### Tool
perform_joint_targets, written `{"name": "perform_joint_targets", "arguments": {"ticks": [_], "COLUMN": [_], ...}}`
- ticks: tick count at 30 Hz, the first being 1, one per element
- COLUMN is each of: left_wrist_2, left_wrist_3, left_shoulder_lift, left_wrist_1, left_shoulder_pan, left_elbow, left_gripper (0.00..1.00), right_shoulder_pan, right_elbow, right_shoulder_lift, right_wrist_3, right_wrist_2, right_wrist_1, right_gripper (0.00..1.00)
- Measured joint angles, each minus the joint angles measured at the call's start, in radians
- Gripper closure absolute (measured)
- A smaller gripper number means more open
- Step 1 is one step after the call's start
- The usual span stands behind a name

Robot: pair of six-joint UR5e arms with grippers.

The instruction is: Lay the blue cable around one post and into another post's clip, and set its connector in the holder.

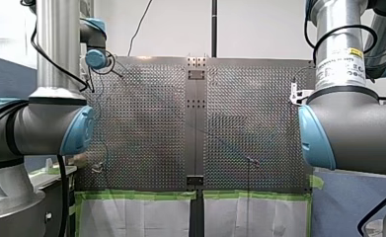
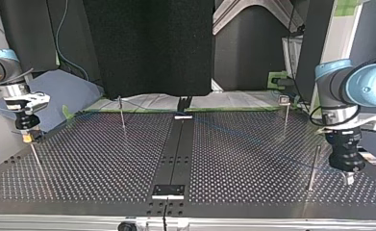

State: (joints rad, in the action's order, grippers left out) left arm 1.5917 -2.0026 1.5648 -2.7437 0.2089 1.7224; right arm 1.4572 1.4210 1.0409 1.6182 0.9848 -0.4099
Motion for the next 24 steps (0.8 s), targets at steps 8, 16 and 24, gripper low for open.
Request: {"name": "perform_joint_targets", "arguments": {"ticks": [8,16,24], "left_wrist_2": [-0.053,-0.062,-0.112], "left_wrist_3": [-0.036,-0.066,-0.128], "left_shoulder_lift": [0.034,0.038,0.083], "left_wrist_1": [0.013,0.04,0.104], "left_shoulder_pan": [0.065,0.087,0.091], "left_elbow": [0.006,0.019,0.063], "left_gripper": [1.0,1.0,1.0], "right_shoulder_pan": [0.0,0.0,0.0], "right_elbow": [0.0,0.0,0.0], "right_shoulder_lift": [0.0,0.0,0.0], "right_wrist_3": [0.0,0.0,0.0], "right_wrist_2": [0.0,0.0,0.0], "right_wrist_1": [0.0,0.0,0.0], "right_gripper": [1.0,1.0,1.0]}}
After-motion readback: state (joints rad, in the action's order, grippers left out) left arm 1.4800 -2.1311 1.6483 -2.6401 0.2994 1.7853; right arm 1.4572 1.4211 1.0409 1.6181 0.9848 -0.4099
